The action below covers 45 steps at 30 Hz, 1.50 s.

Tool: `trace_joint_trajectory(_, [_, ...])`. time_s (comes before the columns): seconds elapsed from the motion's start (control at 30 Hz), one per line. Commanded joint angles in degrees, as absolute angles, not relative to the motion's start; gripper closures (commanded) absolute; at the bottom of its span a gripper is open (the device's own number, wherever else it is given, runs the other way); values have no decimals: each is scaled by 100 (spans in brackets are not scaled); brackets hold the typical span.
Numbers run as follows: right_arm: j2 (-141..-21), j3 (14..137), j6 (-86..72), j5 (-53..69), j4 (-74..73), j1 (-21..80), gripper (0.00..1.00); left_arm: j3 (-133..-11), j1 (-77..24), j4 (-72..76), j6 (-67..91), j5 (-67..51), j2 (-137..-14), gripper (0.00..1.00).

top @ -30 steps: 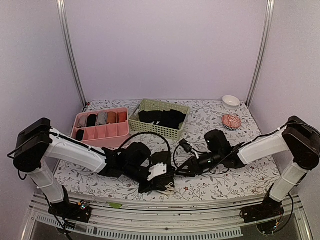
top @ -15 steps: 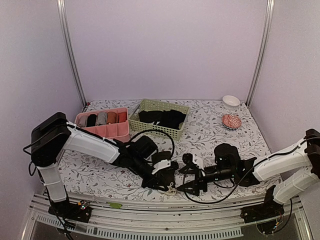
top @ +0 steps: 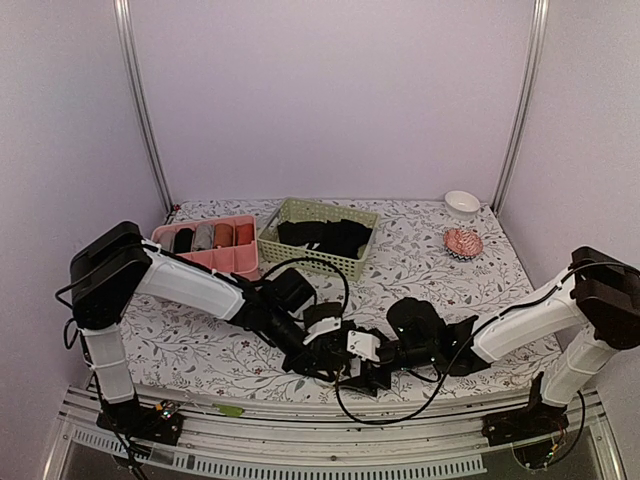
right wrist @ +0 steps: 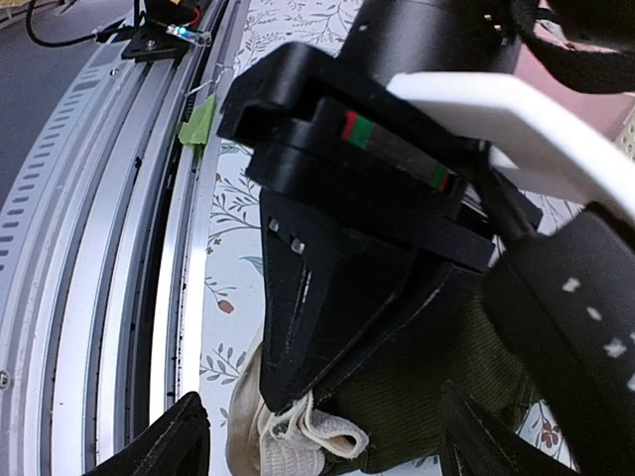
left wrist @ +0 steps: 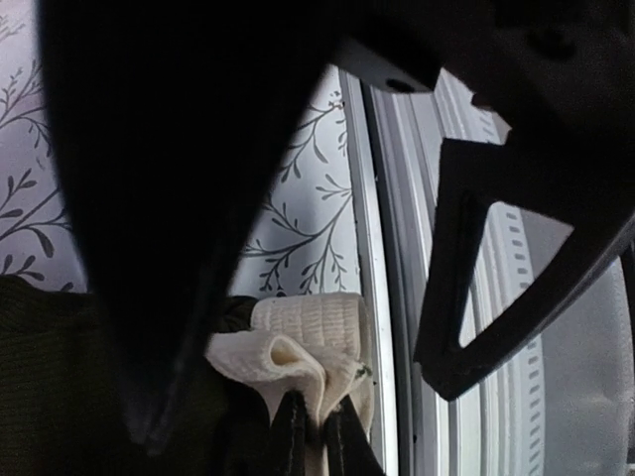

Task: Roll the underwear
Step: Roll the underwear at the center of the board.

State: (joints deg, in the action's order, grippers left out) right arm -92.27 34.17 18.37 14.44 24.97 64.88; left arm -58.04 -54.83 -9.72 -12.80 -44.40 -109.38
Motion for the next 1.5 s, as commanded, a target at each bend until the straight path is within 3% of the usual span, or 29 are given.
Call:
trace_joint_trajectory(0.0, [-9648,3635,2207,1285,2273,6664,25,-5880,-5355,-1164,-1385,-4486,-11056,100])
trace_joint_trajectory(0.17, [-9917,3689,2248,1195,2251,6743,32,-5828,-5349,-1104,-1362,-4492,-11048,100])
trace_joint_trajectory(0.27, [-9991,3687,2282,1113,2241,6744,42,-5810,-5348,-1100,-1358,-4479,-11031,100])
trace_joint_trajectory(0.43, [-9920,3645,2315,1005,2244,6746,74,-5750,-5342,-1055,-1341,-4390,-10981,100])
trace_joint_trajectory(0.53, [-9888,3645,2279,1109,2233,6749,100,-5629,-5349,-928,-1274,-4243,-10855,92])
trace_joint_trajectory(0.7, [-9940,3702,1963,1752,2095,6619,100,-4975,-5330,-252,-974,-3532,-9916,61])
trace_joint_trajectory(0.87, [-10052,3825,1211,2885,2005,6267,100,-4256,-5311,441,-637,-2375,-8875,40])
trace_joint_trajectory(0.93, [-10120,3857,874,3304,1995,6101,100,-4062,-5309,593,-551,-2062,-8595,28])
trace_joint_trajectory(1.17, [-10718,4268,-371,4572,1580,5447,100,-3317,-5450,1324,-408,-1510,-7752,12])
trace_joint_trajectory(1.47, [-11412,5146,-1123,5461,780,5187,100,-2485,-6663,2189,-1250,-564,-7349,14])
